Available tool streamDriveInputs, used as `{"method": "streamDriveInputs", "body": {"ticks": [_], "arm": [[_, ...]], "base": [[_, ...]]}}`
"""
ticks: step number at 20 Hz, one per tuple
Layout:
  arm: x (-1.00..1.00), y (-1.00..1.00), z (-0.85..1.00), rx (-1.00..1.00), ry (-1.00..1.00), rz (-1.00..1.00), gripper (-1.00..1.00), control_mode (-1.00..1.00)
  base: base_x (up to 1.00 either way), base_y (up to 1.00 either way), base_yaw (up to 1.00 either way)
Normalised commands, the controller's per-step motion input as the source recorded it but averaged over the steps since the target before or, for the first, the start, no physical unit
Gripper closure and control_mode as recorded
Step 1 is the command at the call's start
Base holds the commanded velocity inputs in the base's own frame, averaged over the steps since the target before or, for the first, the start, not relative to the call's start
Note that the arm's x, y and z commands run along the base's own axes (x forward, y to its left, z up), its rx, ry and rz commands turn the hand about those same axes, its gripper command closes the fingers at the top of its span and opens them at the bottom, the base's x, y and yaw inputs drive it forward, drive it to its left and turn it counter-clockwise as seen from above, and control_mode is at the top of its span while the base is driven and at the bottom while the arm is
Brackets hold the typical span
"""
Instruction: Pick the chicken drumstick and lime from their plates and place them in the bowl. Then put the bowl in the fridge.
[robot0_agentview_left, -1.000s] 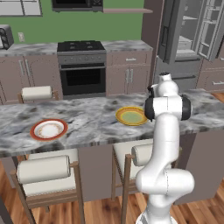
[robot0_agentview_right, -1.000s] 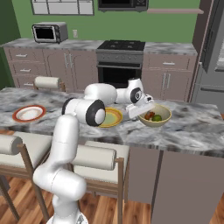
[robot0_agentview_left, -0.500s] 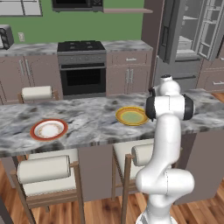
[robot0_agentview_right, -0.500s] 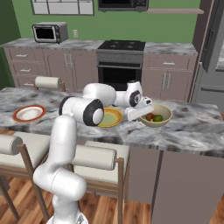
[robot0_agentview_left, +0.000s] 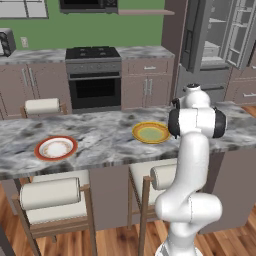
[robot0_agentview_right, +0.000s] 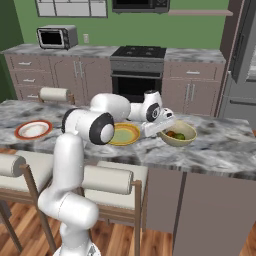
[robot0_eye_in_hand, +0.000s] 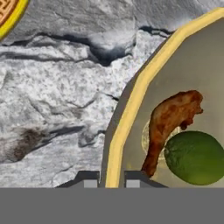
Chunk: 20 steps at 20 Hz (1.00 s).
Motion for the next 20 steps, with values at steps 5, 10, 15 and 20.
{"method": "streamDriveInputs", "body": {"ticks": [5, 10, 15, 20], "arm": [[-0.54, 0.23, 0.34, 0.0, -0.13, 0.0, 1.0, -1.0], [-0.4, 0.34, 0.26, -0.05, -0.1, 0.03, 1.0, -1.0], [-0.43, 0.39, 0.26, -0.08, -0.05, 0.18, 1.0, -1.0], [-0.42, 0.39, 0.37, -0.11, -0.01, 0.31, 1.0, -1.0]], "base": [[0.0, 0.0, 0.0], [0.0, 0.0, 0.0], [0.0, 0.0, 0.0], [0.0, 0.0, 0.0]]}}
